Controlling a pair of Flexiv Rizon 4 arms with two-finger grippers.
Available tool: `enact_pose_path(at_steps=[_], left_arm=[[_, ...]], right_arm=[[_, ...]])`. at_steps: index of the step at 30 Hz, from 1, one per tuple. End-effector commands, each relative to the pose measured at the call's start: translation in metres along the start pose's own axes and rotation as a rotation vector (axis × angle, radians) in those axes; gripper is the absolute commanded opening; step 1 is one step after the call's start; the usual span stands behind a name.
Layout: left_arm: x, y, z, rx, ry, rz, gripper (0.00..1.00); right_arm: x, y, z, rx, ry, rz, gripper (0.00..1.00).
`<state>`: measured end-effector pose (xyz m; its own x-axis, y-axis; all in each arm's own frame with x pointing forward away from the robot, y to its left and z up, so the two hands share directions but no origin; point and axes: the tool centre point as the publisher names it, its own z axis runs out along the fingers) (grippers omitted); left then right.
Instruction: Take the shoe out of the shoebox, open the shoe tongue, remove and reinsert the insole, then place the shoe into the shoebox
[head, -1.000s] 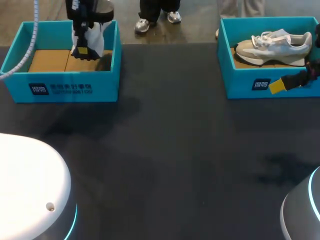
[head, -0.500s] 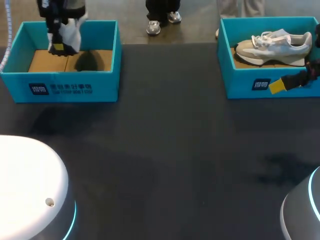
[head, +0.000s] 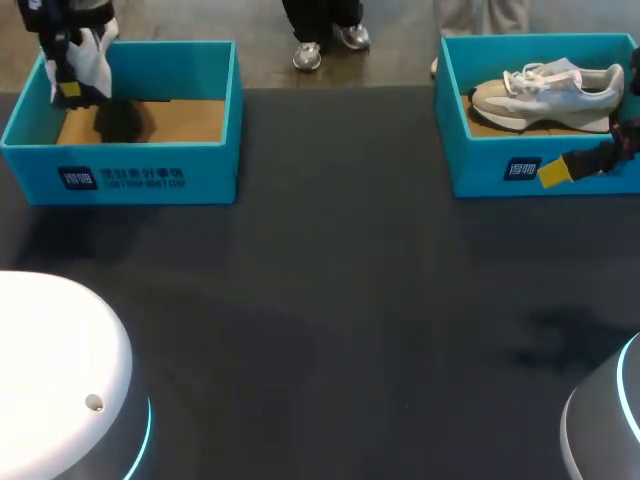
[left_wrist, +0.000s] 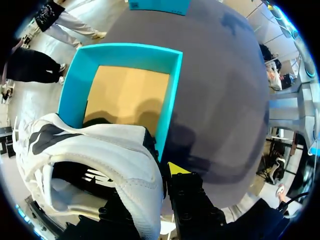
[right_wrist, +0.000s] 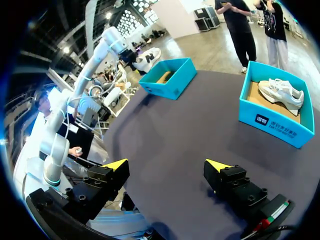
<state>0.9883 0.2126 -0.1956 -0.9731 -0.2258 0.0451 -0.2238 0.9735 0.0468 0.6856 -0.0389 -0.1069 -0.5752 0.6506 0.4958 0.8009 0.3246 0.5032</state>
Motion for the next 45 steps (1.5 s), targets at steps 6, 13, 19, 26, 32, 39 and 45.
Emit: enact_pose_path(at_steps=[6, 13, 19, 26, 32, 39, 45], left_arm=[[-0.006, 0.022, 0.002, 0.009, 0.001, 0.075, 0.0], [-0.008, 0.04, -0.001, 0.033, 0.073, 0.37, 0.0], [-0.008, 0.05, 0.0, -0.097, 0.056, 0.836, 0.0], [-0.004, 0.058, -0.005, -0.216, -0.03, 1.211, 0.0], [-0.004, 0.058, -0.005, -0.216, -0.03, 1.211, 0.0], [-0.004, 0.058, -0.005, -0.216, -0.03, 1.211, 0.0], [-0.004, 0.058, -0.005, -0.216, -0.03, 1.211, 0.0]], right_arm=[[-0.001, 0.002, 0.001, 0.005, 0.0, 0.001, 1.0], [-0.001, 0.002, 0.001, 0.005, 0.0, 0.001, 1.0], [-0.001, 0.002, 0.001, 0.005, 0.0, 0.001, 1.0], [-0.001, 0.002, 0.001, 0.005, 0.0, 0.001, 1.0], [-0.001, 0.002, 0.001, 0.005, 0.0, 0.001, 1.0], [-0.001, 0.002, 0.001, 0.005, 0.0, 0.001, 1.0], [-0.001, 0.002, 0.001, 0.005, 0.0, 0.001, 1.0]])
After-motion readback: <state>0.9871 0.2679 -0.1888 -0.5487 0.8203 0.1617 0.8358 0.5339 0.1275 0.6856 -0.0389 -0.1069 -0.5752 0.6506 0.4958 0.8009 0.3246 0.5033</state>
